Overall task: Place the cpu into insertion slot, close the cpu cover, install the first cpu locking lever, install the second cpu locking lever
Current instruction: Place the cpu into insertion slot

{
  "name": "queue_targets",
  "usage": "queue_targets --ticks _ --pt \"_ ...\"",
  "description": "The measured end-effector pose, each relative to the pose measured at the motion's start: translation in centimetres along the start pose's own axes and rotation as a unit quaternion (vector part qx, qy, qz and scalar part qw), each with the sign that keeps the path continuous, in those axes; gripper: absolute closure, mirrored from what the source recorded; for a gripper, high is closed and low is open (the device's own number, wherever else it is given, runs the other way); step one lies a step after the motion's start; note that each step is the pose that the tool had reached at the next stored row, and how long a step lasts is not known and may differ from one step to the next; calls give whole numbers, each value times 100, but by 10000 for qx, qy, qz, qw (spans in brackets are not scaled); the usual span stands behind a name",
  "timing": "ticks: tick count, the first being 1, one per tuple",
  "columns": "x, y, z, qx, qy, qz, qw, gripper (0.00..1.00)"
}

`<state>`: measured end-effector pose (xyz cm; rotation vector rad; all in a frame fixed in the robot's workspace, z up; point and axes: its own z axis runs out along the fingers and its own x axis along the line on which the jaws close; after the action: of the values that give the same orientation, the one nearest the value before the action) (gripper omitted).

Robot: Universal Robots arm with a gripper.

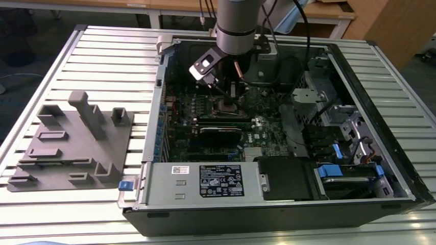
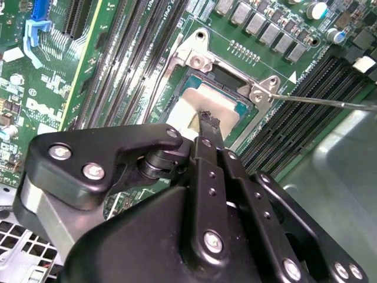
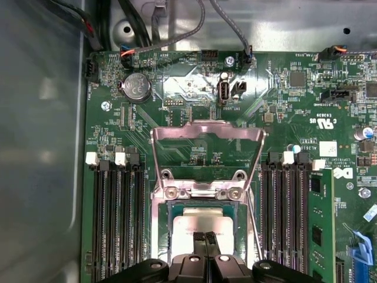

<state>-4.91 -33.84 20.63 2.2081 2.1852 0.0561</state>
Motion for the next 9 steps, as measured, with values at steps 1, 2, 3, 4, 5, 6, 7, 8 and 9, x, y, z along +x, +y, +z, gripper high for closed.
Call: queue_targets --ticks 1,2,3,4,5,6,7,8,9 --pt "0 -7 6 0 0 0 10000 89" --pt "0 -14 14 0 -1 -1 10000 89" --pt "0 -20 25 0 -1 -1 10000 89" --pt "0 -24 36 0 -1 -1 10000 89" --pt "0 -25 44 0 -1 -1 10000 89" --pt "-1 -26 46 0 -1 -1 10000 89" --pt "-1 -26 46 1 -2 -1 10000 89" --pt "-1 -26 47 1 -3 -1 10000 89" --pt "0 -26 52 -1 0 -1 10000 89"
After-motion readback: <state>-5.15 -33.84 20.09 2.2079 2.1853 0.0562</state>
